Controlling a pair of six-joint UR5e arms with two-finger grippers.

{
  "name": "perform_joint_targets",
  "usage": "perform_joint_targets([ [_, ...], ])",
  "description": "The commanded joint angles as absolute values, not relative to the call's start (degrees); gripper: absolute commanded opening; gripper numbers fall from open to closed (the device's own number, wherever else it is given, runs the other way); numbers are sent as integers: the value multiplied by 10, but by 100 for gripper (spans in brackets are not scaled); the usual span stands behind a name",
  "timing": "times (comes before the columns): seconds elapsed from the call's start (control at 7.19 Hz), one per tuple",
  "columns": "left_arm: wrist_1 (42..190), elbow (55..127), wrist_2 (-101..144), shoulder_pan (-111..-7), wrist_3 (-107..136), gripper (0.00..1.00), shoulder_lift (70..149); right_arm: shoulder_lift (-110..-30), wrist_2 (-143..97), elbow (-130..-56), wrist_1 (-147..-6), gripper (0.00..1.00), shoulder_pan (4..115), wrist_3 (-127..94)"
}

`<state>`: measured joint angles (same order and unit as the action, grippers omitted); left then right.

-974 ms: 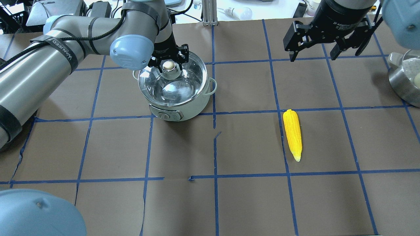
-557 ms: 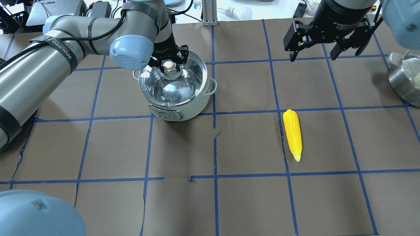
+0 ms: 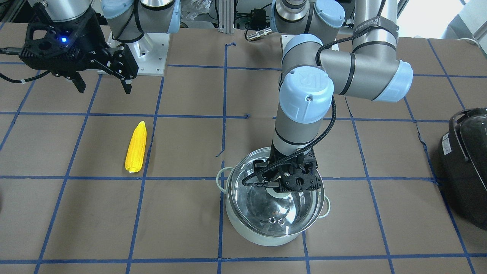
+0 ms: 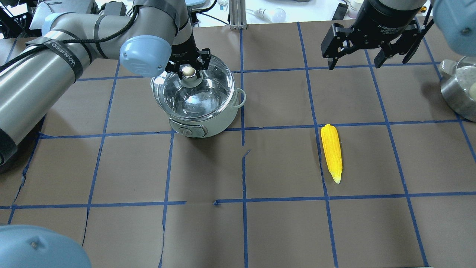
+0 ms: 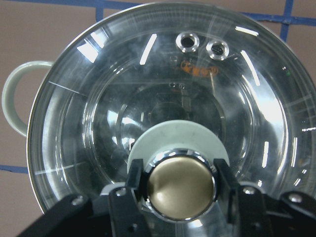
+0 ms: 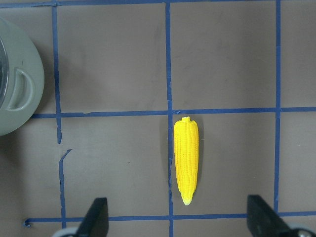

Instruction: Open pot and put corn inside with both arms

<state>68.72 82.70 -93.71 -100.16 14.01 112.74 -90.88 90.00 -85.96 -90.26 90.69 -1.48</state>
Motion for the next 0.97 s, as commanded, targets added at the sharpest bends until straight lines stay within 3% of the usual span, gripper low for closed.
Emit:
perform_joint_targets([
  [0.0, 727, 817, -940, -983, 128, 27, 1107, -909, 900, -860, -902, 100, 907, -14],
  [0.83, 761, 825, -933, -780, -107, 23, 1079, -910, 898, -861, -903, 100, 908, -15],
])
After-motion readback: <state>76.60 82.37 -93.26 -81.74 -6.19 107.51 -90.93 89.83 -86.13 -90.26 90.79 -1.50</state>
